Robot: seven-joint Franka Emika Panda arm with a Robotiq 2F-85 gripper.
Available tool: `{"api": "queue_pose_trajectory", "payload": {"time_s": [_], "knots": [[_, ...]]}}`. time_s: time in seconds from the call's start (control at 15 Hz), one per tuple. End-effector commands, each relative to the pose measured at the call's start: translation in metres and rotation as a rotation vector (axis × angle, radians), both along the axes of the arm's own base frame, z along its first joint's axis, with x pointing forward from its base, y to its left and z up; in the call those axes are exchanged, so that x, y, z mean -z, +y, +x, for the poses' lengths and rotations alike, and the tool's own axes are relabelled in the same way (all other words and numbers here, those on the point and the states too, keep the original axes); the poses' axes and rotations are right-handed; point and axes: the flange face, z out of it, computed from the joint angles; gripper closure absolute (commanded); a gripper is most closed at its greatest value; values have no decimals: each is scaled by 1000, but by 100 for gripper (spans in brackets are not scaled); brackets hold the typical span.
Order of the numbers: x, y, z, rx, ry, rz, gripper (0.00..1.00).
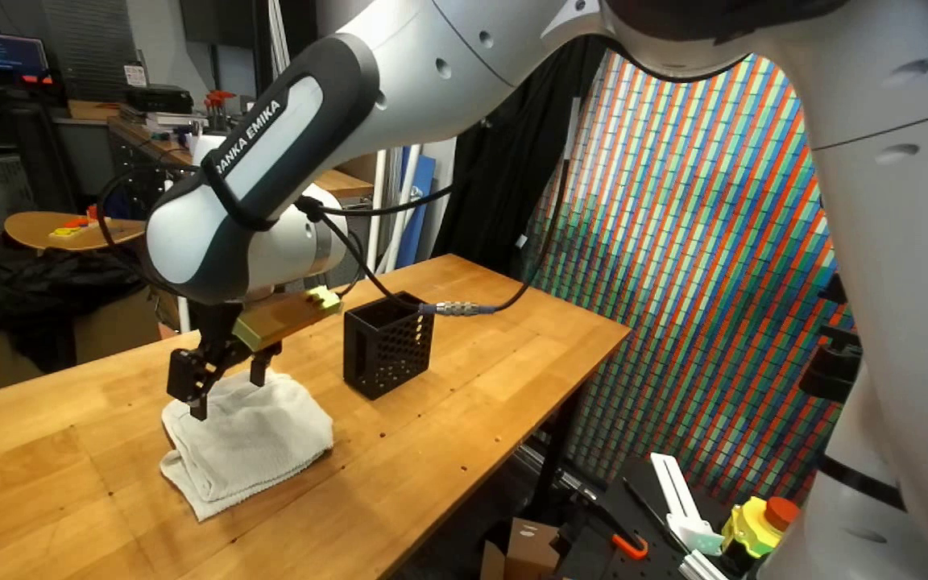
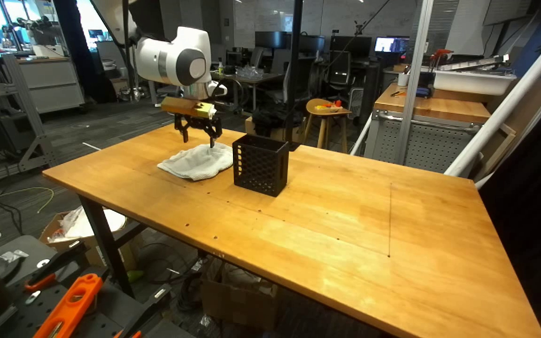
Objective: Put the white towel in the black box
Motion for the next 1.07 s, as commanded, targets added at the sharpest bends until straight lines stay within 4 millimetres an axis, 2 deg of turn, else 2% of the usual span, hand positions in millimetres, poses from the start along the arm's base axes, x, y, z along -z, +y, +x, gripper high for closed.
{"api": "queue_pose_trajectory", "payload": {"time_s": [0.0, 0.4, 0.87, 1.0], "knots": [[23, -8, 11, -37, -10, 17, 0], [52, -9, 3, -107, 32, 24, 0], [53, -1, -4, -182, 46, 25, 0], [53, 0, -4, -190, 46, 21, 26]]}}
